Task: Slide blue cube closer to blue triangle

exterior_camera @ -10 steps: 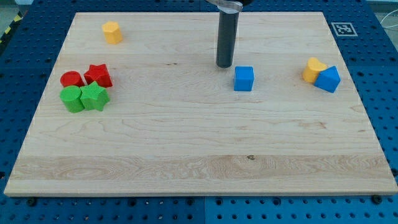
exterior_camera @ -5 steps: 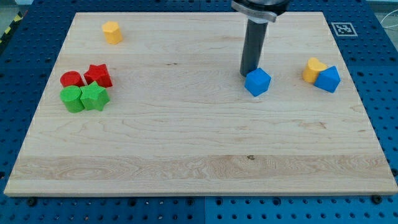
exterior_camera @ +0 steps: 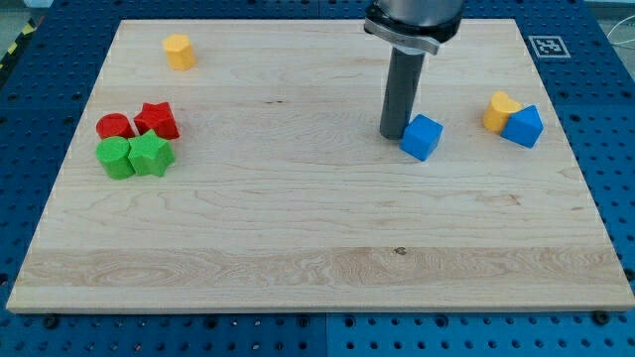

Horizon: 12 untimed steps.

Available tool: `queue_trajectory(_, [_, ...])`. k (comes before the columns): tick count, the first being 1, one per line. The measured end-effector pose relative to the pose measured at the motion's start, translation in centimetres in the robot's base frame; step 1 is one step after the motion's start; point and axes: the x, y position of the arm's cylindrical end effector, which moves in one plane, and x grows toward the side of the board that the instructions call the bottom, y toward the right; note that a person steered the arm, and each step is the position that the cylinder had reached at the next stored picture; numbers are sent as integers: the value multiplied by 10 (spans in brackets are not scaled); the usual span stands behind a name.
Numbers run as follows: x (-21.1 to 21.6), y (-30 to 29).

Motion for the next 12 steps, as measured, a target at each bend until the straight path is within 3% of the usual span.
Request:
queue_trajectory(4, [21, 63])
queue_trajectory(6, [59, 51])
queue_trajectory(8, [67, 58])
queue_trajectory(12, [17, 88])
